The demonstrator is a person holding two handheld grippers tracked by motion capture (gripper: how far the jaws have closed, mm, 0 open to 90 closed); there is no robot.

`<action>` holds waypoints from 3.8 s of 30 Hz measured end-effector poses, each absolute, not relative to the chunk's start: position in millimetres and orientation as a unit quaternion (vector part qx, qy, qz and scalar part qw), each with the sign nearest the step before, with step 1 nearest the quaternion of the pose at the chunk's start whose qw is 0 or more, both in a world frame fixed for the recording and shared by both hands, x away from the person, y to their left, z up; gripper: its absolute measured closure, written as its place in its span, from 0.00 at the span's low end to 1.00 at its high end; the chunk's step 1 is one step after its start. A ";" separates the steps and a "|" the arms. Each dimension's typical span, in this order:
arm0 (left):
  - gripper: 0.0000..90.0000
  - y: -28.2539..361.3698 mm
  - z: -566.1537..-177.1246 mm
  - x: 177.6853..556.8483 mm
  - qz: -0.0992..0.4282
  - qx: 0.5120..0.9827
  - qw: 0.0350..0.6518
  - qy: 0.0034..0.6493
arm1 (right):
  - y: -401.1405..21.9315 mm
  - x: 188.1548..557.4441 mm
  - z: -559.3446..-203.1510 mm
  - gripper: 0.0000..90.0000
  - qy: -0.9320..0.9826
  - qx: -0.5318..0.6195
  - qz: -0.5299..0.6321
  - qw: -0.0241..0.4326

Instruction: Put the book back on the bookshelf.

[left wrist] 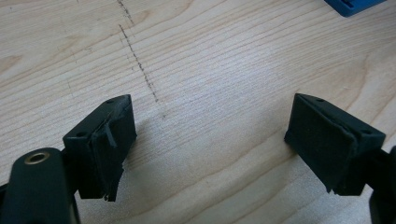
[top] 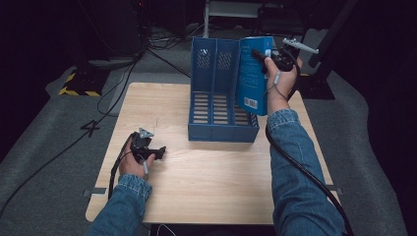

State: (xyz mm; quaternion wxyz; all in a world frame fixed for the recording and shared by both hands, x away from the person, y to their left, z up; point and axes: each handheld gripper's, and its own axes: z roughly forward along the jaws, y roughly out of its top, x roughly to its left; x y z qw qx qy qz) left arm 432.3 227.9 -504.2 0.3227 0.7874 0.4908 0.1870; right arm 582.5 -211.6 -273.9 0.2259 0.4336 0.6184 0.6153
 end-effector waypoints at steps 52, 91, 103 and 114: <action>0.18 227.3 -504.4 432.2 0.188 0.788 0.324 0.488 | -169.7 564.5 -305.0 0.56 0.745 0.511 0.360 0.233; 0.19 227.1 -504.5 431.8 0.186 0.790 0.327 0.484 | -155.1 613.1 -314.8 0.61 0.697 0.535 0.387 0.281; 0.19 227.0 -504.5 431.6 0.186 0.790 0.327 0.484 | -172.7 586.8 -292.2 0.40 0.712 0.482 0.413 0.300; 0.19 226.5 -504.3 428.5 0.184 0.793 0.327 0.481 | -191.0 540.9 -278.7 0.37 0.740 0.425 0.429 0.295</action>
